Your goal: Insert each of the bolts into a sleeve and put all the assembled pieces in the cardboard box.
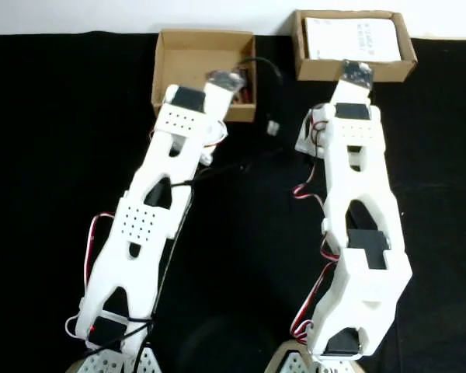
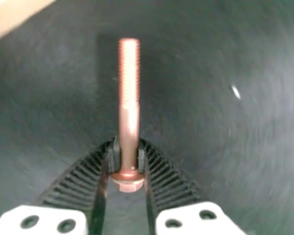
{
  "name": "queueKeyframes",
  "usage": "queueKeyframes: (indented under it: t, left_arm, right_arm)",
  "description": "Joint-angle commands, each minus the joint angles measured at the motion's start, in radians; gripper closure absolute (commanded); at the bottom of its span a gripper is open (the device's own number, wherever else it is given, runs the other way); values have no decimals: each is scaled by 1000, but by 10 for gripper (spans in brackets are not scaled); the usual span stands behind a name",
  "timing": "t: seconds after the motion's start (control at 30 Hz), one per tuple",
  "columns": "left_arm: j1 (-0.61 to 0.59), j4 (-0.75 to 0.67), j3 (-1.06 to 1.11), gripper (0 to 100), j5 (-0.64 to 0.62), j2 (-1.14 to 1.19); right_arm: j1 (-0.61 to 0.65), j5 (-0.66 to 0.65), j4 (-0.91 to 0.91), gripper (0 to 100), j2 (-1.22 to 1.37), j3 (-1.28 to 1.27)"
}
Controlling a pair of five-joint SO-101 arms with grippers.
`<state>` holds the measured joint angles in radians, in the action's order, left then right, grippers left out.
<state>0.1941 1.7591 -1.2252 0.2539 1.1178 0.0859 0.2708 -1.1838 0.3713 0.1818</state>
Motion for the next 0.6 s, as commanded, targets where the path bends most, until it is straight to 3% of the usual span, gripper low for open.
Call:
queueKeyframes:
  t: [0.0, 0.13, 0.27, 0.4, 0.57]
  left_arm:
    - [8, 6, 114, 990, 324, -124]
    - [21, 3, 214, 987, 514, -137]
    - [25, 3, 211, 939, 520, -140]
    - [16, 3, 213, 828, 408, -176]
    - [1, 3, 177, 821, 157, -266]
  right_arm:
    - [-50, 51, 4, 991, -82, 8]
    - [-104, 117, 8, 991, -90, 10]
    - [-136, 147, 12, 991, -148, 2]
    - [-160, 146, 13, 991, -193, 2]
    - [-166, 141, 13, 991, -213, 2]
